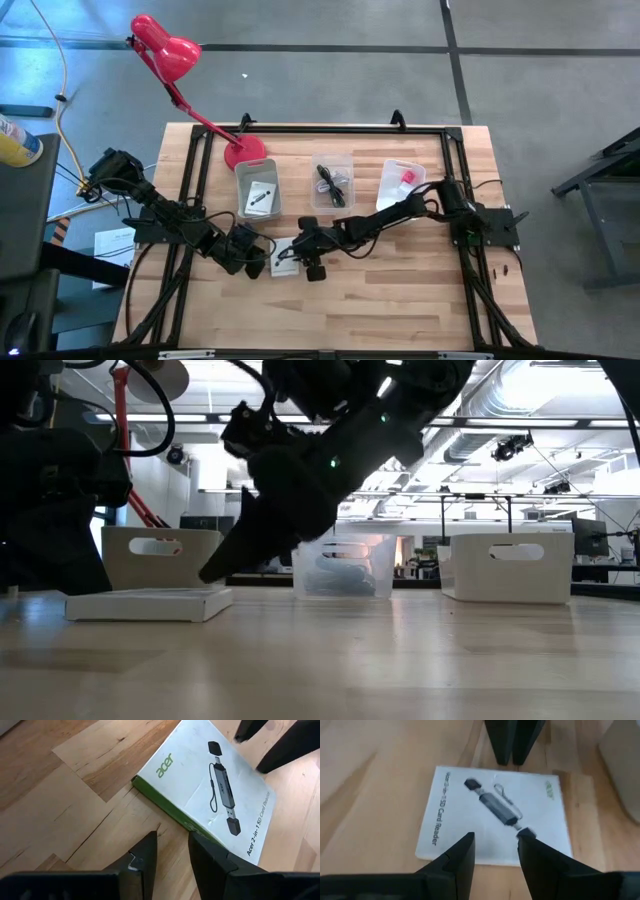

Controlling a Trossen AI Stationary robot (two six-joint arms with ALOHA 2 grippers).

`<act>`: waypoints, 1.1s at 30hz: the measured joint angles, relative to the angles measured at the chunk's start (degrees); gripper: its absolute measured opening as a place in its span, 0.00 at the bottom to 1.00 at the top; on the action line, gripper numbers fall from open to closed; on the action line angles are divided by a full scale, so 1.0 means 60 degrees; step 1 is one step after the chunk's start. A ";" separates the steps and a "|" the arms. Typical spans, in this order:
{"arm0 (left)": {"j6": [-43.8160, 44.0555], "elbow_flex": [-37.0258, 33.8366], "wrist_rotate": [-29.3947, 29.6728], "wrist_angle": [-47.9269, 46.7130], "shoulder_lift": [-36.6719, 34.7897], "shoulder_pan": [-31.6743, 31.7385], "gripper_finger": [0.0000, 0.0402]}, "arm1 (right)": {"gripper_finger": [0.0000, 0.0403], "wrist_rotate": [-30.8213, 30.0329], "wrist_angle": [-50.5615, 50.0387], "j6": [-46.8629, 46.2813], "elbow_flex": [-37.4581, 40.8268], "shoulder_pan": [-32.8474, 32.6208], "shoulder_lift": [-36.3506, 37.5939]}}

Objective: Pick and place items into bin
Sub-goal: Put the white card reader box into the gray bin

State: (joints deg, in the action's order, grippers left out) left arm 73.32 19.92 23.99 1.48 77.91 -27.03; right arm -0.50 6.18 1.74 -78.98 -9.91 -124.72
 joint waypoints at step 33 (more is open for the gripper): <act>0.0080 0.0004 -0.0025 0.0026 0.0000 0.0000 0.25 | 0.35 -0.0071 0.0822 -0.0286 0.0708 0.0004 0.0217</act>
State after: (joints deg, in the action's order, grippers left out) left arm 73.80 19.94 23.83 1.64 77.91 -27.03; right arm -0.93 11.11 0.02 -74.73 -9.89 -123.42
